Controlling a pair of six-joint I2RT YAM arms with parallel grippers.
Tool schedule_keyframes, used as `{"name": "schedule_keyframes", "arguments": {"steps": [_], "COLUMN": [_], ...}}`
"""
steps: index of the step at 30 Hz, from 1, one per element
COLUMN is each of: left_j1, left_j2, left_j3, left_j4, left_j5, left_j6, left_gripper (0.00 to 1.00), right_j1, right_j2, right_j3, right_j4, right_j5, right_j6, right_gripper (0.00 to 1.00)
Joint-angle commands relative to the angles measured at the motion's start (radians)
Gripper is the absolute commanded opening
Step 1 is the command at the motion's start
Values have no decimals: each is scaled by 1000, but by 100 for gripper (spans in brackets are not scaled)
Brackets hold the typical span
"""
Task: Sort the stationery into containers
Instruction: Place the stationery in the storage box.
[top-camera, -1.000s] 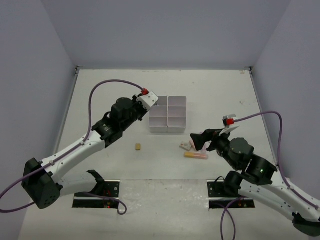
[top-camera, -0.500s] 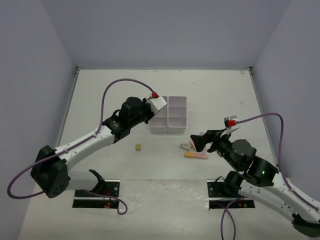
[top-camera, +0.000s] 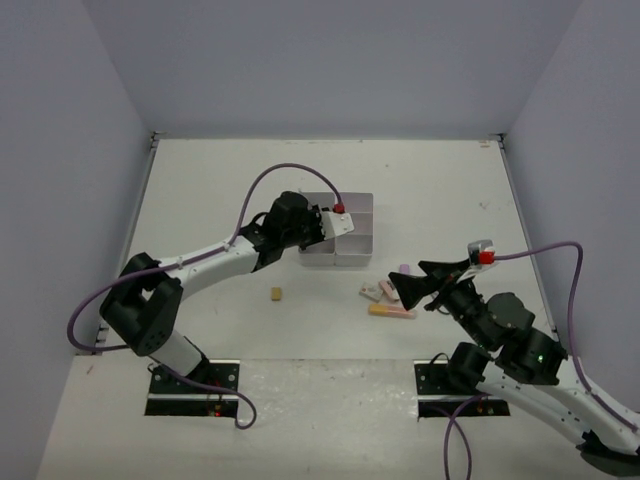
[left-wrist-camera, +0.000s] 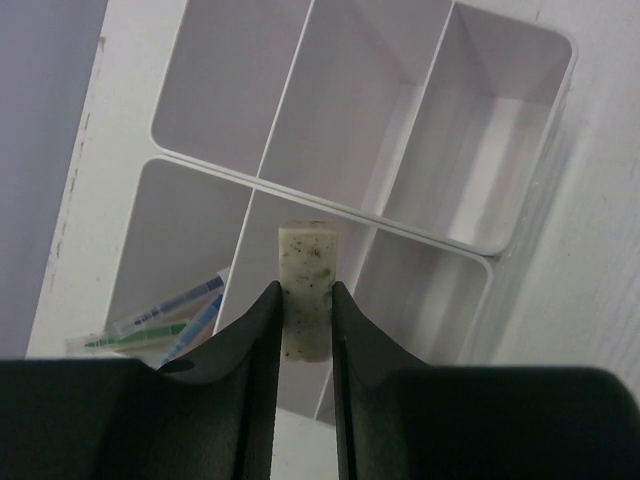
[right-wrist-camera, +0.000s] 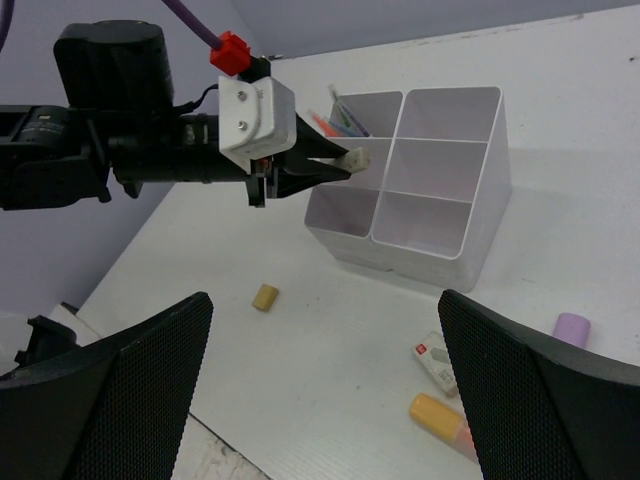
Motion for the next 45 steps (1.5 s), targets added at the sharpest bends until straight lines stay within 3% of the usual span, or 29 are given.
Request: {"name": "schedule_keyframes", "arguments": {"steps": [1, 6, 13, 19, 26, 28, 29, 30, 31, 32, 34, 35, 41, 45], "left_j1": [33, 56, 67, 68, 70, 71, 71, 70, 70, 70, 70, 70, 70, 70], "left_j2": [18, 38, 11, -9, -63, -113, -152, -192, -219, -251, -339, -378, -475, -404], "left_j3": [54, 72, 59, 66, 105, 126, 132, 145, 158, 158, 142, 113, -10, -44], "left_j4": [14, 4, 9, -11, -67, -81, -82, -90, -109, -148, -281, -334, -606, -699], "left_j5": [-1, 47, 97, 136, 149, 120, 60, -18, -83, -154, -301, -347, -443, -362], "left_j6": [108, 93, 85, 69, 32, -50, -139, -249, -304, -383, -739, -821, -1113, -1324], "left_gripper": [2, 3, 30, 41, 42, 42, 49, 66, 89, 100, 100, 100, 100, 100], "right_j1": [18, 22, 29, 31, 39, 40, 40, 39, 40, 41, 40, 40, 42, 43], "right_j2": [-12, -8, 3, 9, 6, 8, 9, 10, 10, 10, 5, 2, 5, -5], "right_j3": [-10, -12, -15, -11, -11, -11, -11, -11, -11, -12, -16, -18, -23, -28], "right_j4": [41, 44, 46, 42, 43, 42, 42, 41, 42, 43, 44, 46, 55, 55], "right_j5": [25, 25, 39, 41, 47, 48, 48, 48, 50, 52, 60, 61, 49, 55], "right_j6": [-12, -14, -19, -19, -20, -22, -23, -23, -23, -24, -26, -26, -33, -29], "right_gripper": [99, 99, 99, 99, 99, 99, 99, 99, 99, 99, 99, 99, 99, 99]}}
